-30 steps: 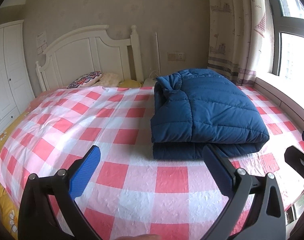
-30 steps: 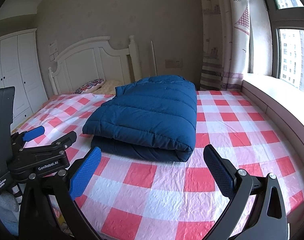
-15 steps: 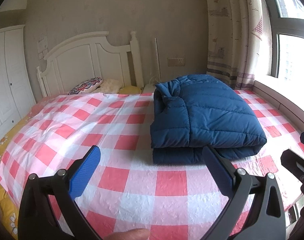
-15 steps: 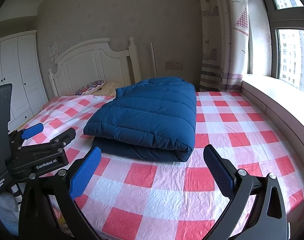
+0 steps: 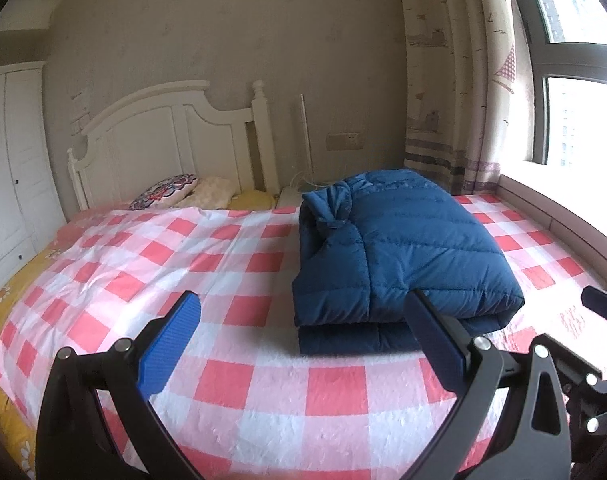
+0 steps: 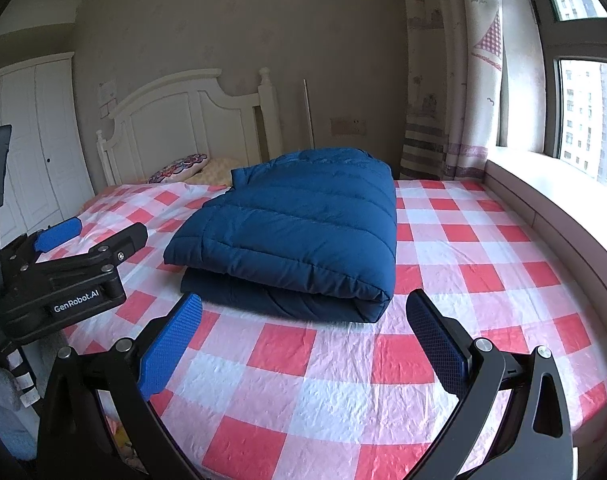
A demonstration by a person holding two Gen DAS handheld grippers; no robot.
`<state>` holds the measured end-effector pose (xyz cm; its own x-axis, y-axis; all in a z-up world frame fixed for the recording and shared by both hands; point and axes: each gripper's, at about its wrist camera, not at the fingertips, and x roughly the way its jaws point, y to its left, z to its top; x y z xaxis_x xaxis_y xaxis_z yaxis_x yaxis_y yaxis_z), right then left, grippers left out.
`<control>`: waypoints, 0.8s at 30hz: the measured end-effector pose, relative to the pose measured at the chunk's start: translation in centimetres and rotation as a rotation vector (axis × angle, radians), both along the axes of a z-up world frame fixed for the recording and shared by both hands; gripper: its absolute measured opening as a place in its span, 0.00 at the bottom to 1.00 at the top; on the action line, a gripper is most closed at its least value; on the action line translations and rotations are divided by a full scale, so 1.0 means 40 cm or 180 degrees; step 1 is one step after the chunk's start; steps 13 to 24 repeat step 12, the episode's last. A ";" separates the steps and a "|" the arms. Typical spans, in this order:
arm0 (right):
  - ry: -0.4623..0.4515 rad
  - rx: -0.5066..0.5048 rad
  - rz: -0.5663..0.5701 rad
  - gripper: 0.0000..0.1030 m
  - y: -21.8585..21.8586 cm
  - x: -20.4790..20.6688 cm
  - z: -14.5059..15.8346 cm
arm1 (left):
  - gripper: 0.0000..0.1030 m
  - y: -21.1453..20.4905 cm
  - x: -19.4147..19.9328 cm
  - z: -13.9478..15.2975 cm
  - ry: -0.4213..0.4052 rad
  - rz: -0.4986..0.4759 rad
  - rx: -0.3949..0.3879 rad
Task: Fold large clothes
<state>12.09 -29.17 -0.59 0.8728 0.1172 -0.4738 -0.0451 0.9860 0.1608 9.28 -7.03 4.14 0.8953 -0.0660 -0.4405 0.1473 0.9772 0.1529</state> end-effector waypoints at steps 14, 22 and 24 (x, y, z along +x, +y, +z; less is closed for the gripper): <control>0.0051 -0.0221 -0.0533 0.95 -0.238 0.155 0.054 | 0.98 0.260 0.436 -0.009 0.0647 0.0447 0.0029; 0.0051 -0.0221 -0.0533 0.95 -0.238 0.155 0.054 | 0.98 0.260 0.436 -0.009 0.0647 0.0447 0.0029; 0.0051 -0.0221 -0.0533 0.95 -0.238 0.155 0.054 | 0.98 0.260 0.436 -0.009 0.0647 0.0447 0.0029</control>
